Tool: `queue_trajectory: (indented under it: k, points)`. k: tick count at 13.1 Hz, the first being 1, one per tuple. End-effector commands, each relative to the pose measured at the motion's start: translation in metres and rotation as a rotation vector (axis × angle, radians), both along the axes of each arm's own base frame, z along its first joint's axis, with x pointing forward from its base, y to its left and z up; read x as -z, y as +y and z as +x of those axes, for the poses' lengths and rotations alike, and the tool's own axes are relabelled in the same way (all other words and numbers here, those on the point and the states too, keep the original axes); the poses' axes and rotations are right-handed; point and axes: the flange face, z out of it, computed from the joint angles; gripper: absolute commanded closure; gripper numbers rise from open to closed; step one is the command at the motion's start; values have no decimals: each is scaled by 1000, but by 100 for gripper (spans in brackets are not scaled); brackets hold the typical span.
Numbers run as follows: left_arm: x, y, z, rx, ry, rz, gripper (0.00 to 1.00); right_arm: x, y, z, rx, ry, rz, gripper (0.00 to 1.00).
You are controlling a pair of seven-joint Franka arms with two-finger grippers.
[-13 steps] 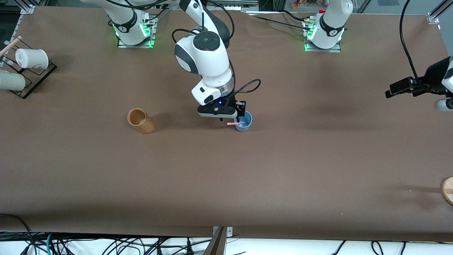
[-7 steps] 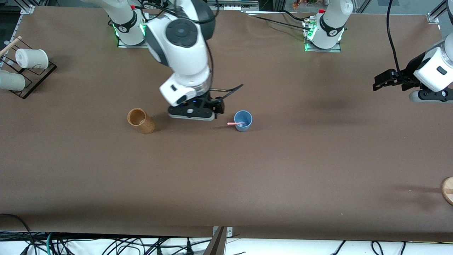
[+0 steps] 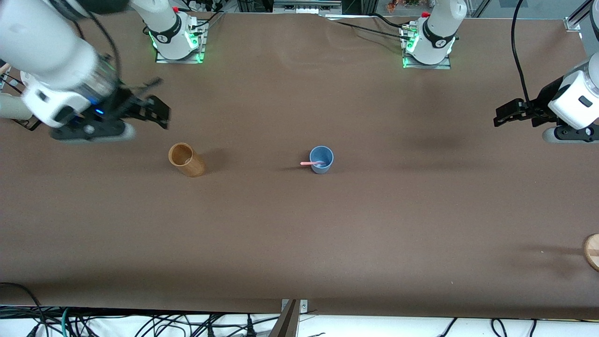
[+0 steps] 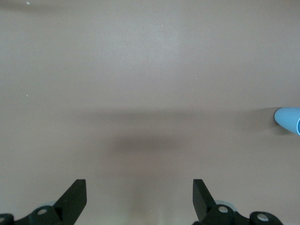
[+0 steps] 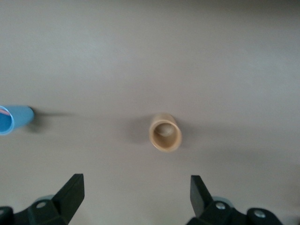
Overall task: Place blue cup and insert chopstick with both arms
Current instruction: 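Open the right gripper and withdraw it from the blue cup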
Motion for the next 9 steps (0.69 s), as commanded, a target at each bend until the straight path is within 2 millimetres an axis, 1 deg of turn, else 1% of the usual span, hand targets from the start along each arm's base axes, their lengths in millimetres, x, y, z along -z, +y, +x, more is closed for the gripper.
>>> queue_trajectory:
  k: [1,2,3,5,6,9]
  points:
    - [-6,3,5,16,-11,18,0,-11,-40,-56,-41,4,19,0]
    - [-5,2,5,17,-10,18,0,-12,-51,-55,-52,9,18,0]
    - [-5,2,5,17,-10,18,0,-11,-57,-53,-50,10,18,0]
    - [-4,1,5,19,-7,15,0,-7,-56,-51,-53,19,16,0]
    - [-5,0,5,20,-8,15,0,-9,-53,-51,-56,14,15,0]
    - [-5,-1,5,22,-8,15,0,-5,-47,-45,-62,14,14,0]
